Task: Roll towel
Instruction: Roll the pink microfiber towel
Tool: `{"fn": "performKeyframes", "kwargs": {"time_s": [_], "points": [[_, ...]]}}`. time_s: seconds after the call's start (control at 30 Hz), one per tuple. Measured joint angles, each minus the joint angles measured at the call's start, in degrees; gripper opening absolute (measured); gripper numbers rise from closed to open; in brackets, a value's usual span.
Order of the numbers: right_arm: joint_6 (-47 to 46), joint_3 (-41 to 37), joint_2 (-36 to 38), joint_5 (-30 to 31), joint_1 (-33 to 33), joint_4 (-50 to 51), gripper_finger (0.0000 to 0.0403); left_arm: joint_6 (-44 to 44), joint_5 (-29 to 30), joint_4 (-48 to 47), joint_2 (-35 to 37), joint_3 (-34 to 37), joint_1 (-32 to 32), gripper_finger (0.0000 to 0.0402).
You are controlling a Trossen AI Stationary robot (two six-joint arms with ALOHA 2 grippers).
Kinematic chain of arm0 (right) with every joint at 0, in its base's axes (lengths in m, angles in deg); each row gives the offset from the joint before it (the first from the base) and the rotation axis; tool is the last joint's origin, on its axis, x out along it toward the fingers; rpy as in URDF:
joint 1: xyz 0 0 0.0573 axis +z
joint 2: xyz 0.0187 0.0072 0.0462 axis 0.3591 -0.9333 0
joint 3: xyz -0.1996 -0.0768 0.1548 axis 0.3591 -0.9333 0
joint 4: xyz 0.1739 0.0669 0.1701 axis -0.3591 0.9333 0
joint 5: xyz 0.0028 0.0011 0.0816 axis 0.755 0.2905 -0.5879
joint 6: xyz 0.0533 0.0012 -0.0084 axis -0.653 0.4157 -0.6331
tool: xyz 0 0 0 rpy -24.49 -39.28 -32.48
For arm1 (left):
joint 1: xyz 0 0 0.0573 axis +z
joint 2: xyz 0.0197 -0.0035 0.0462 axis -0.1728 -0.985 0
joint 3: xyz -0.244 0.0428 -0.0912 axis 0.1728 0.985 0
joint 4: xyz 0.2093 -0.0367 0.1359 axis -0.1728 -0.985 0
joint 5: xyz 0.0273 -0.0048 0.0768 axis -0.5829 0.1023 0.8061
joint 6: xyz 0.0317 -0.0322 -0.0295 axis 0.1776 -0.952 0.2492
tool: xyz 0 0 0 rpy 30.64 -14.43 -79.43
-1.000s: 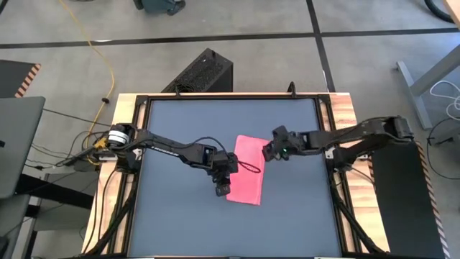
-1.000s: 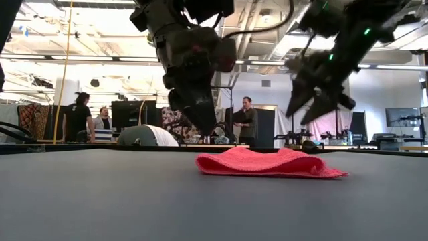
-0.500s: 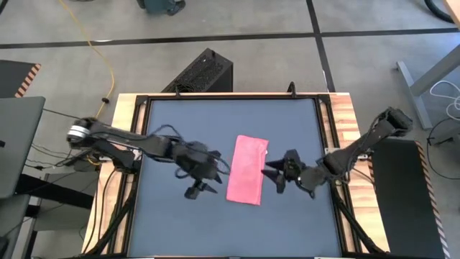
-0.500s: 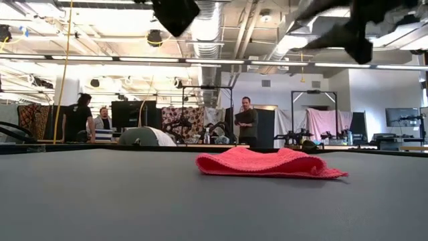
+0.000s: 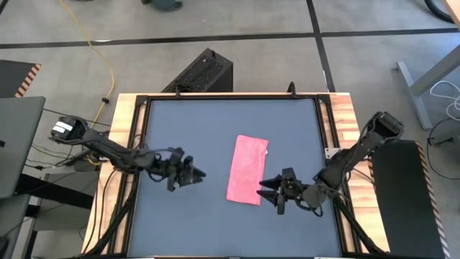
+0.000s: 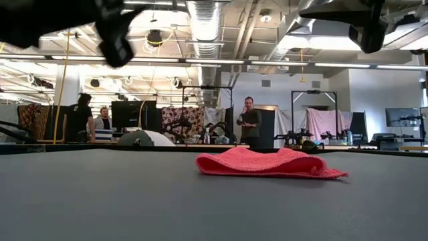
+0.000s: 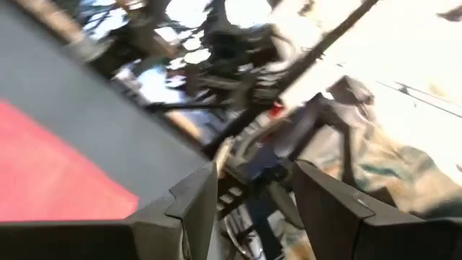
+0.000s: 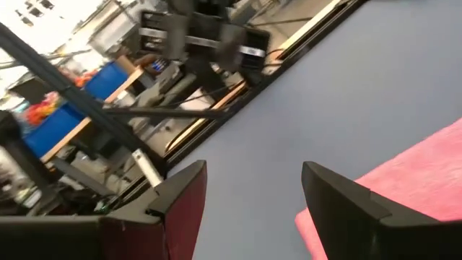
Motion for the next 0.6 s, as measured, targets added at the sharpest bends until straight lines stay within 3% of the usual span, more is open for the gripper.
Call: {"fn": "performKeyframes", "kwargs": {"time_s": [0.2, 0.43, 0.6], "points": [[4.27, 0.0, -2.35, -5.8, -0.11, 2.65, 0.0255, 2.06, 6.88, -16.53, -0.09, -3.02, -9.05, 0.017], [4.71, 0.0, -5.48, -6.19, -0.9, 16.24, 0.0255, 19.61, 17.81, -51.69, -1.71, -18.63, -13.81, 0.017], [7.58, 2.5, -6.55, -6.17, -1.25, 26.51, 0.0255, 31.51, 17.84, -65.74, -8.24, -27.32, -14.15, 0.017]]}}
